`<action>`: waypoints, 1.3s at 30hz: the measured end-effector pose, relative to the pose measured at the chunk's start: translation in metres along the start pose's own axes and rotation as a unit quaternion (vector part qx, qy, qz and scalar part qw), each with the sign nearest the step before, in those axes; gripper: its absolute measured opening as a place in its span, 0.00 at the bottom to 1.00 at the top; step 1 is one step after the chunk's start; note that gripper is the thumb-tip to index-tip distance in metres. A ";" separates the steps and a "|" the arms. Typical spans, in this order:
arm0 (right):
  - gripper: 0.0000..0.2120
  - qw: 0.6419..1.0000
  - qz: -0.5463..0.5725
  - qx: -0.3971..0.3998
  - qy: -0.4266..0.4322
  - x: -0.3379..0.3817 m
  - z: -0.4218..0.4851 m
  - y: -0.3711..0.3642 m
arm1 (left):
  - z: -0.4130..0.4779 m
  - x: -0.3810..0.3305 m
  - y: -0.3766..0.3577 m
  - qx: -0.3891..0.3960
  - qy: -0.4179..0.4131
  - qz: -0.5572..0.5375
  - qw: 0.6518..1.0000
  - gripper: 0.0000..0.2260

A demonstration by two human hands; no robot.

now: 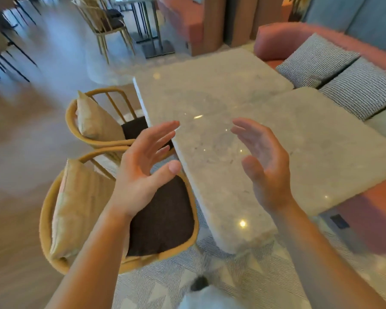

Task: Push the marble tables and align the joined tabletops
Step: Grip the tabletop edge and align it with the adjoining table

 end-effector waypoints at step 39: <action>0.32 0.885 -0.172 -0.429 0.049 -0.105 -0.013 -0.263 | 0.118 0.175 0.178 0.402 -0.079 -0.119 0.905 0.26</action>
Point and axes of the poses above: each hand's wrist, its own z-axis towards the middle knuckle, its own y-axis out of the back of the hand, x = y × z, the point moved 7 cm from there along z, towards the middle knuckle, and after that the axes turned 12 degrees about z, right-handed, at the moved point
